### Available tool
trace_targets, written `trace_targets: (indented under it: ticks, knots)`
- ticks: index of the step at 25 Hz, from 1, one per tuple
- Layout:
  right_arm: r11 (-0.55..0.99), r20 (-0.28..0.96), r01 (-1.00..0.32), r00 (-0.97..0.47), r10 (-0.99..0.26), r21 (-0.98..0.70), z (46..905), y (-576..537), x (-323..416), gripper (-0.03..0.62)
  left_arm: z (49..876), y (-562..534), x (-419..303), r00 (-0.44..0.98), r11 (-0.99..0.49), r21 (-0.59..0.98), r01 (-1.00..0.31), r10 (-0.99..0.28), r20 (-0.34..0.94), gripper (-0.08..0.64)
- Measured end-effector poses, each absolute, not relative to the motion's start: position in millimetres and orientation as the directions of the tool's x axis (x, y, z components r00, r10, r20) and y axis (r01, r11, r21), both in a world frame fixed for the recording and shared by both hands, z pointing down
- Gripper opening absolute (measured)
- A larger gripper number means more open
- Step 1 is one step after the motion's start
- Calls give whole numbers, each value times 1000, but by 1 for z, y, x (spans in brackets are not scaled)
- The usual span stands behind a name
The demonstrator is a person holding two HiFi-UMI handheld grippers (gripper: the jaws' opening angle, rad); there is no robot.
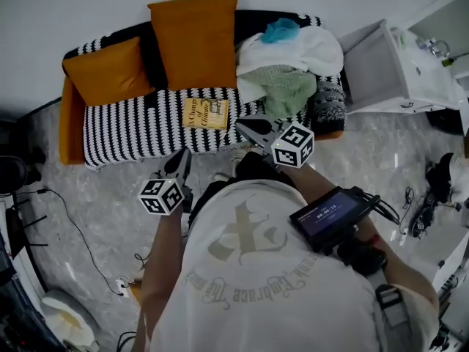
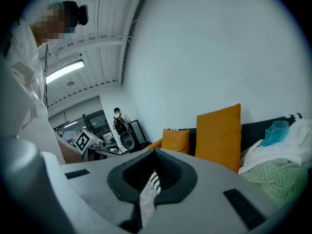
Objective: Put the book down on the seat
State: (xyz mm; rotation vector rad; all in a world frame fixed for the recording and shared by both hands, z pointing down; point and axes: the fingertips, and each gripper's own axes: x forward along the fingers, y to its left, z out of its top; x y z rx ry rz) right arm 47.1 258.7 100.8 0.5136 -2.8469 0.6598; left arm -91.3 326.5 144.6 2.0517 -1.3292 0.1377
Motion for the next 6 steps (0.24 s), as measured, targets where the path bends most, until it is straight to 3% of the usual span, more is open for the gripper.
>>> trace_targets:
  ticks: [6]
  knots:
    - [837, 252, -377, -922, -295, -397, 105, 266, 50, 14, 146, 328, -88, 482, -260, 479, -839, -765, 428, 12]
